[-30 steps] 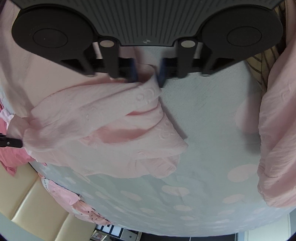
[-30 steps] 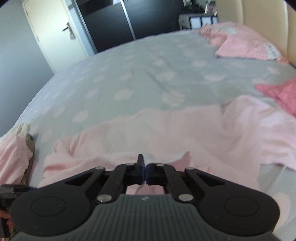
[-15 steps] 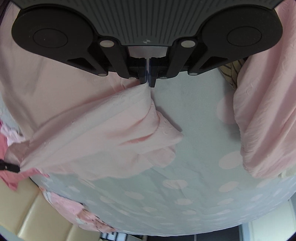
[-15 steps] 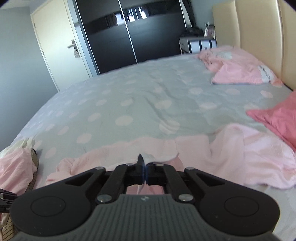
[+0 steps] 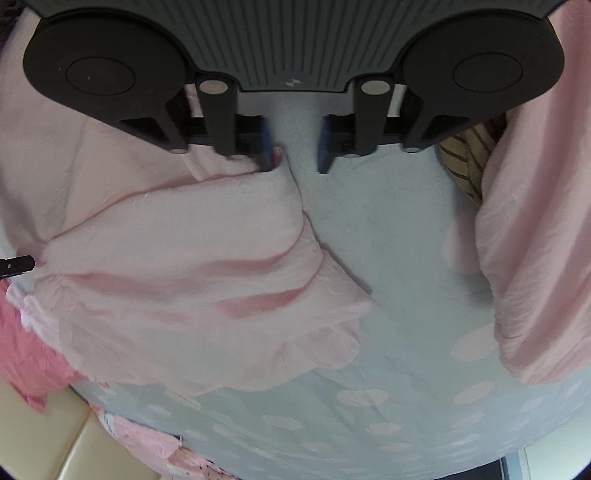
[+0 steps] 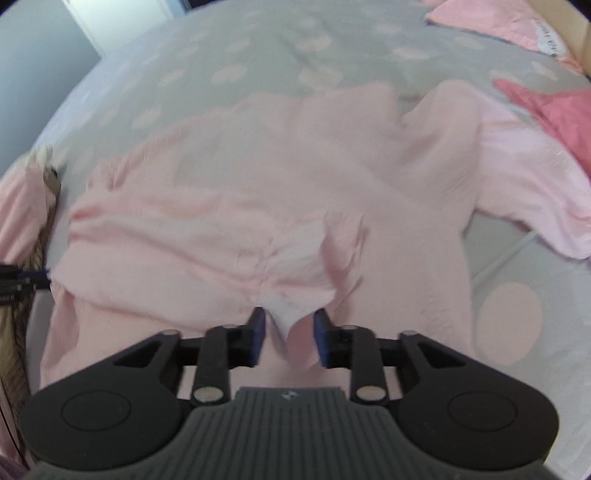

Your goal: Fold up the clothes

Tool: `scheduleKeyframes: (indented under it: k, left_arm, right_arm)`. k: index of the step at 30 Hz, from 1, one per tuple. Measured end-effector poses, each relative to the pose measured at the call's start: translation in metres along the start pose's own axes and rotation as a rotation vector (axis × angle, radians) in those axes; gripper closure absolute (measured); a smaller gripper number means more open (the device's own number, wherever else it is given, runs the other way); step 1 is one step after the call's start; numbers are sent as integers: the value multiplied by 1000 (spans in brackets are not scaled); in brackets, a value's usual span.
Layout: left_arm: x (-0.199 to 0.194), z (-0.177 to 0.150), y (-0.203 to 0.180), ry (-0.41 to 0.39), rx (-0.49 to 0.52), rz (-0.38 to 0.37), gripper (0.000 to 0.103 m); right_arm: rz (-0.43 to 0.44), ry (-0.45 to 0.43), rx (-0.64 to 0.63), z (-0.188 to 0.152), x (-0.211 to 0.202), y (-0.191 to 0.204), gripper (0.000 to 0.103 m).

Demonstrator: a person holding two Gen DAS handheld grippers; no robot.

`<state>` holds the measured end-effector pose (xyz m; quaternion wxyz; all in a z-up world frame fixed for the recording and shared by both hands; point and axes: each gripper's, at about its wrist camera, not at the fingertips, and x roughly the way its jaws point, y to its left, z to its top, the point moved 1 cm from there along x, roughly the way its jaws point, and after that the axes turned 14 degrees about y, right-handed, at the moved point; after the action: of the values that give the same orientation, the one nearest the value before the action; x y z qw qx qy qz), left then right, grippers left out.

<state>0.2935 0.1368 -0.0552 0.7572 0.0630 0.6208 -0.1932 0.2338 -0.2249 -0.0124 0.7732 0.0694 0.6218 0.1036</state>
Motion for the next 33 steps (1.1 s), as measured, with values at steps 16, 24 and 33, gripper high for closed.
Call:
scheduleKeyframes:
  k: [16,24,33]
  left_arm:
    - [26,57,43,-114,-298,-108,50]
    - [42,63,56,-117,-404,-177,49]
    - [52,73,45,-113,-386,-243,46]
  right_arm:
    - [164,-40,199,58,45,-35,100]
    - [73,-365,139,82,-11,-31,101]
    - [-70,-354,219,85,1,-67,101]
